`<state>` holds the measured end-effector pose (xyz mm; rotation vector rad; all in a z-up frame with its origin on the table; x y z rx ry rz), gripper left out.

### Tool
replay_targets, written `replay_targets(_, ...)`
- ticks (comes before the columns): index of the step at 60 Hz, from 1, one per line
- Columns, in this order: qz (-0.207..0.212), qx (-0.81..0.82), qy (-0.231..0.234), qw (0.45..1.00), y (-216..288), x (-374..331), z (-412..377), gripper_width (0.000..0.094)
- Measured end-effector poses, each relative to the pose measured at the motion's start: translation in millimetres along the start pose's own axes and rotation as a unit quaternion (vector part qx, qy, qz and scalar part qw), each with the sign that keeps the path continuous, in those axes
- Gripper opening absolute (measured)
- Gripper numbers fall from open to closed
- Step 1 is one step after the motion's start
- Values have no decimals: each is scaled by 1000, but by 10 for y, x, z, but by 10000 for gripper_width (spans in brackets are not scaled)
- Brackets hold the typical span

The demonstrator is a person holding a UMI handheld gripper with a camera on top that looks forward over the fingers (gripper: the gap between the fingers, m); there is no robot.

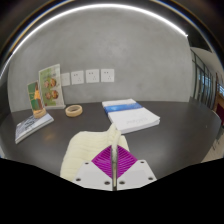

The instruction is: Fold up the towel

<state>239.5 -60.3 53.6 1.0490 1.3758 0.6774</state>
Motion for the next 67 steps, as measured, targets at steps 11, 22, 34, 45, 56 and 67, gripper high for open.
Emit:
replay_targets(11, -27, 21, 17, 999, -213, 112, 164, 135)
replay_targets(22, -12, -34, -5, 999, -124, -184, 248, 810)
replay_targets(34, 4, -55, -18, 998, -223, -880, -77, 815)
replay_targets(45, 16, -57, 15, 998, -511, -1739, -1116, 815)
replay_targets(56, 24, -87, 38, 995, -809, -2396, -2027, 815)
replay_targets(67, 2, -80, 28, 996, -1010, -2591, -2134, 818)
Point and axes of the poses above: the point between the fingertips, and its own axes, seen from behind it with the camera up: z to the right, y up, x forward, the way the camera looks, the point moved 2 cm from there along -x, backward, against the way the camera looks, and after that the axes turned 7 degrees about x, right-handed, at the moved point
